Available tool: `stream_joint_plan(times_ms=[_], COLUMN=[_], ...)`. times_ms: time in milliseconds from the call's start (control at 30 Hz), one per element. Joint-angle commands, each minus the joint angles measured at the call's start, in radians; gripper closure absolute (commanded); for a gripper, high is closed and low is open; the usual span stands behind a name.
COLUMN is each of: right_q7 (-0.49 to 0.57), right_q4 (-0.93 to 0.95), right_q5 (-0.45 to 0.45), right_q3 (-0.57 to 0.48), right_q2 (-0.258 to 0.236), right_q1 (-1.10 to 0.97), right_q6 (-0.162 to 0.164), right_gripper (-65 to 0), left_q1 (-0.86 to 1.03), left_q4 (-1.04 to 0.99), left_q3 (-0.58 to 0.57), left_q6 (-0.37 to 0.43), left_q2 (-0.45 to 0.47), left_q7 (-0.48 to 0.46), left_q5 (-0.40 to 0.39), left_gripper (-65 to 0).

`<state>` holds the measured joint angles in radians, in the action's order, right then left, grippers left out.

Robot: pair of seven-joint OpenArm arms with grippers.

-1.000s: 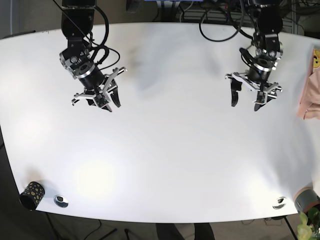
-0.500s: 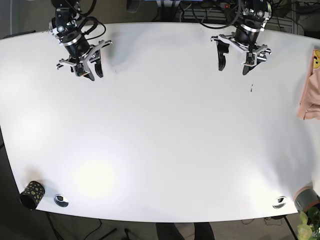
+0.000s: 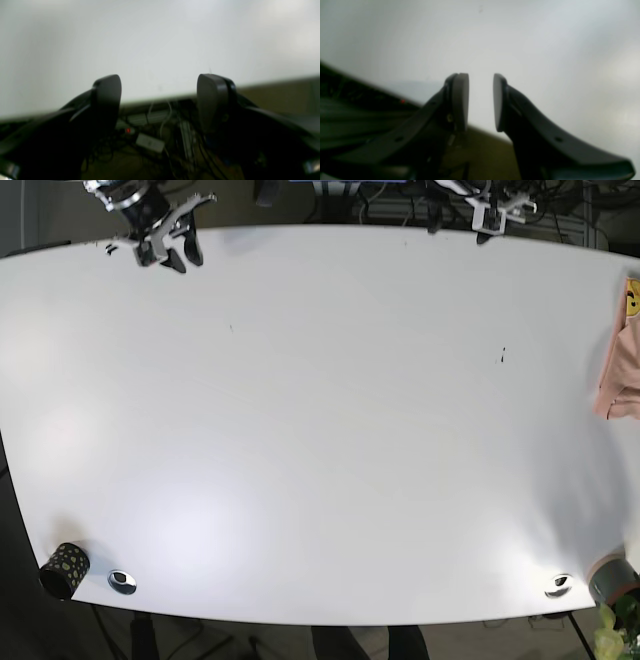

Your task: Fold the T-shirt properly

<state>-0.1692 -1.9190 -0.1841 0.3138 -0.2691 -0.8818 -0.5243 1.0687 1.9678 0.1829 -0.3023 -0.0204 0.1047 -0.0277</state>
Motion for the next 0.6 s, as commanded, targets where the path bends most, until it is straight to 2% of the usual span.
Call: stream_joint_plan(times_ms=[0,300,467,567], right_q7=[0.020,0.020,0.020,0.020], right_q4=[-0.041,-0.044,-0.023,0.037], right_q5=[-0.010,-0.010,-0.001,-0.001], right_q3=[0.029,0.017,-0.034,-0.035], right_q2=[-0.014,-0.015,-0.015,-0.015], right_q1=[-0.053,-0.207,-0.277,-0.288], right_q6=[0.003,0.002,0.002,0.002], right_gripper=[-15.9,-15.9,-15.9,-15.9], left_q1=[0.049,0.137,0.137,0.126], left_q4=[0.023,-0.002,-0.048,-0.100], left_q3=[0.002,0.011,0.019,0.043], left_q6=[-0.001,0.001,0.002,0.002], left_q2=[-0.010,-0.054,-0.054,-0.054], left_q7=[-0.027,-0.021,0.056,0.068], left_q5=[-0.013,-0.010,-0.010,-0.011], left_gripper=[-43.9,-43.9,-43.9,-43.9])
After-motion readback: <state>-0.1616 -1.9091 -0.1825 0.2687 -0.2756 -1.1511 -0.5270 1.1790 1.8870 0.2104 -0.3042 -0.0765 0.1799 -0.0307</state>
